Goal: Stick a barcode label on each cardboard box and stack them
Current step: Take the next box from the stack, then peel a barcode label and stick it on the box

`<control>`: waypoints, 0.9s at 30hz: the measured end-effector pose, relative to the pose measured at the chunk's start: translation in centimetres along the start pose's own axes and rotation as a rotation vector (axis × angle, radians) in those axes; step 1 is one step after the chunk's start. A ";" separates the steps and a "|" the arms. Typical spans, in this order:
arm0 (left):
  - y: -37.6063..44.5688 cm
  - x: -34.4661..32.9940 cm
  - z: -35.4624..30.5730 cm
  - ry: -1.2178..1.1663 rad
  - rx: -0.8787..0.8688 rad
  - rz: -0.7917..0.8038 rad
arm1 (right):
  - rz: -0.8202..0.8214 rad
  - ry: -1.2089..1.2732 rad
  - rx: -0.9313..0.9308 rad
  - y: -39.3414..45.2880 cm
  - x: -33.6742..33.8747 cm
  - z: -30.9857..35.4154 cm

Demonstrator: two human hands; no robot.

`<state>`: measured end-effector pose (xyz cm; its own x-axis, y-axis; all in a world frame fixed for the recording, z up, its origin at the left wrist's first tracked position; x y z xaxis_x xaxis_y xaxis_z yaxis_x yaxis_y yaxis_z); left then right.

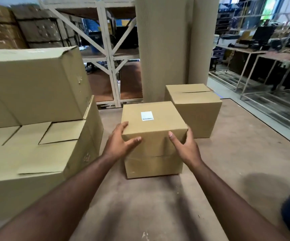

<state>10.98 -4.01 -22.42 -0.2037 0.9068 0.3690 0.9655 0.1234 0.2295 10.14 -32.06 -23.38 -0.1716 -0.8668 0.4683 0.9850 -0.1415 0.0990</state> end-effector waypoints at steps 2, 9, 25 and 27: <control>-1.6 0.0 -0.2 -0.004 0.005 0.010 | 0.018 0.018 -0.032 -1.2 -0.1 -0.3; -9.1 0.7 -2.3 -0.141 0.102 -0.056 | -0.085 0.124 -0.109 -8.2 2.5 -0.6; -26.4 3.6 -4.2 -0.377 0.210 -0.189 | -0.356 0.136 -0.158 -23.7 7.0 -0.2; -28.2 4.3 -4.7 -0.345 0.192 -0.219 | -0.349 0.018 -0.132 -25.0 7.7 0.1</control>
<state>-17.88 -5.49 -23.03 -0.3715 0.9284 0.0014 0.9250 0.3700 0.0859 -15.80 -35.16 -22.11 -0.4986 -0.7633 0.4109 0.8614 -0.4895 0.1357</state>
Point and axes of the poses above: each hand's wrist, its own y-axis towards the middle knuckle, its own x-axis out of the back of the hand, z = x × y, the point moved 3 cm from there along y, towards the middle knuckle, and after that the axes turned 11 degrees about -y, right-handed, at the moved point
